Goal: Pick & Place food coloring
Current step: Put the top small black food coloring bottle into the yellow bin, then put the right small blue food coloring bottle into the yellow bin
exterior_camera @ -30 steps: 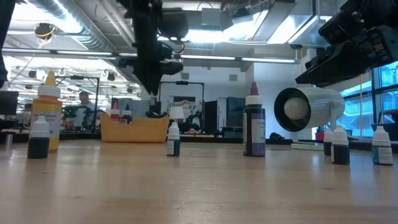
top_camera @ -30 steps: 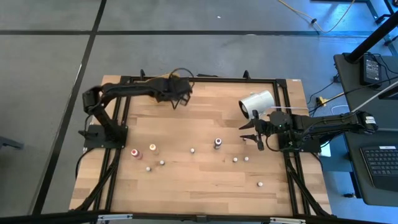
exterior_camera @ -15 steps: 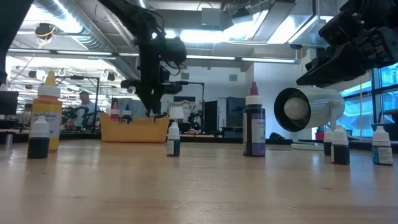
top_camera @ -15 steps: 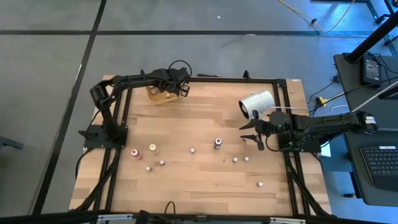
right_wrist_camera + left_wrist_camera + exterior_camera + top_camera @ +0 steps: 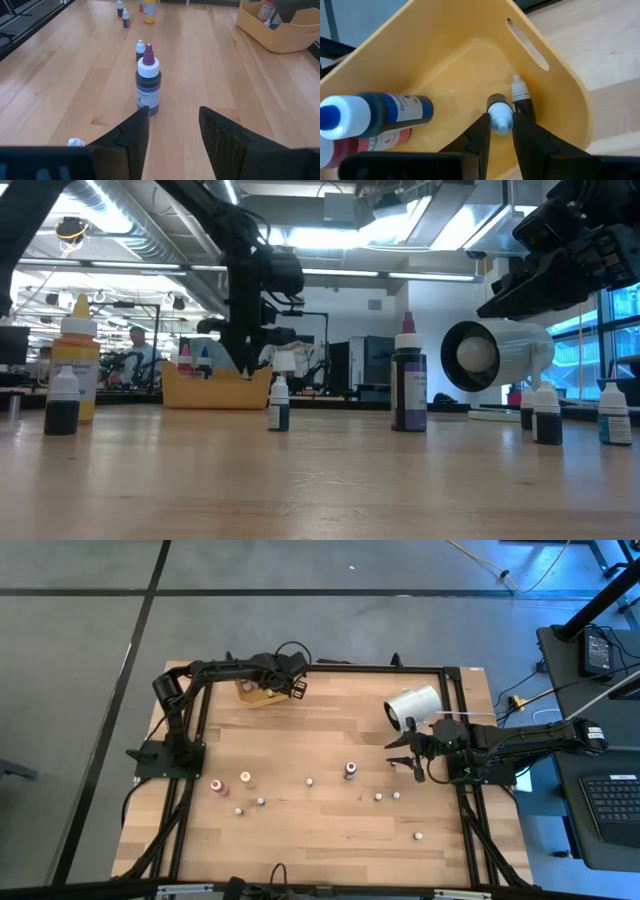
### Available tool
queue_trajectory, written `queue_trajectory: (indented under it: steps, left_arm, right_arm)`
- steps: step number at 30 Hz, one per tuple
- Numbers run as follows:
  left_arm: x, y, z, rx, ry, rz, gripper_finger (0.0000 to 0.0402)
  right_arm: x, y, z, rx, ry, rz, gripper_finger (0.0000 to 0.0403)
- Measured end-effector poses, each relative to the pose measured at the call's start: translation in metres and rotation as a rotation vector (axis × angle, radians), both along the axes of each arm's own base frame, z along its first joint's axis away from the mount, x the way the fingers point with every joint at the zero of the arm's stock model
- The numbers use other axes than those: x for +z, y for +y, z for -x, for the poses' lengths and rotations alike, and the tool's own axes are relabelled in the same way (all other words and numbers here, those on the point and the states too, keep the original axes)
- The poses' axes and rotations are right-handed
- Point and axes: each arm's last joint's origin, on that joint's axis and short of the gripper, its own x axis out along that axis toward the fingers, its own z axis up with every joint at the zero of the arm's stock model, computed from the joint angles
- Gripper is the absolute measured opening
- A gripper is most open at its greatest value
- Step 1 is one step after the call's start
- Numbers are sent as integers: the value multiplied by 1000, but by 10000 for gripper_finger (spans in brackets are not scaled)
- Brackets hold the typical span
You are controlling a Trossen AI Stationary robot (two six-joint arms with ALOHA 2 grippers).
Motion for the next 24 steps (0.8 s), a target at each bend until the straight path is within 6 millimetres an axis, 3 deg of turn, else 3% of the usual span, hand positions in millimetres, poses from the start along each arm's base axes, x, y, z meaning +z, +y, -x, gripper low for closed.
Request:
queue_trajectory:
  steps: [11, 15, 20, 24]
  left_arm:
    - [2, -3, -4, -85, 20, -6, 112]
    - [16, -10, -10, -190, 15, -23, 132]
    - [51, -35, -22, -367, -23, -103, 138]
    - [70, -72, -37, -623, -59, -154, 136]
  right_arm:
    - [0, 0, 0, -1, 0, -1, 174]
    - [0, 0, 0, 0, 0, -1, 174]
    - [0, 0, 0, 0, 2, -1, 174]
    - [0, 0, 0, 0, 5, 0, 174]
